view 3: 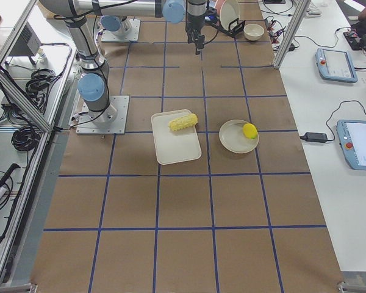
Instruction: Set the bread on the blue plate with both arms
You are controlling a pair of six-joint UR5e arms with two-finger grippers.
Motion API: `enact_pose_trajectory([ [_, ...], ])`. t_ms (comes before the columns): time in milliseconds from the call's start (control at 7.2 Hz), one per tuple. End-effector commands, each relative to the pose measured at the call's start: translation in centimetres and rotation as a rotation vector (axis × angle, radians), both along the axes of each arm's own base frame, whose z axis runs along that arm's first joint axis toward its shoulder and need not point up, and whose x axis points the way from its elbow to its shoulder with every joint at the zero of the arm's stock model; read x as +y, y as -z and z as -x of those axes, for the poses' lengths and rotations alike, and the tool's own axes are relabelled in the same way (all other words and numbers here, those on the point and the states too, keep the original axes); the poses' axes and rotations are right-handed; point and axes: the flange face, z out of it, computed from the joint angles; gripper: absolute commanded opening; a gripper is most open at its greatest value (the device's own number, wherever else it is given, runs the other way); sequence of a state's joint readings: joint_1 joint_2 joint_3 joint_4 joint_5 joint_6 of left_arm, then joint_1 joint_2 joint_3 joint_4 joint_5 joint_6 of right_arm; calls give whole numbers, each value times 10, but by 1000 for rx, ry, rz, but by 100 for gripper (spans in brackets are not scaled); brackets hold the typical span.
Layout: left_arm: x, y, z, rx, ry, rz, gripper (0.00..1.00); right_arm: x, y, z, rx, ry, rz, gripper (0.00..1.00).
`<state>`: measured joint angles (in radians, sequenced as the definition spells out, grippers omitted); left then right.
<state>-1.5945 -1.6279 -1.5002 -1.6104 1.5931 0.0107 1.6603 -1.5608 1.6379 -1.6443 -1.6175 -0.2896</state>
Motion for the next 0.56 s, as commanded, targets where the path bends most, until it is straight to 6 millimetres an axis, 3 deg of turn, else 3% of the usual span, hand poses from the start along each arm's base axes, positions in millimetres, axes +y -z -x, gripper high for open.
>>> enact_pose_trajectory([
  [0,-4,0,0,-1,-2,2,100,-1,-1,-1,1,3,3,100],
  [278,-9,4,-4,-2,-1,-6,100,0,2,0,1,2,-4,100],
  [417,-15,9,-17,-6,-13,-16,100,0,4,-1,0,0,-7,100],
])
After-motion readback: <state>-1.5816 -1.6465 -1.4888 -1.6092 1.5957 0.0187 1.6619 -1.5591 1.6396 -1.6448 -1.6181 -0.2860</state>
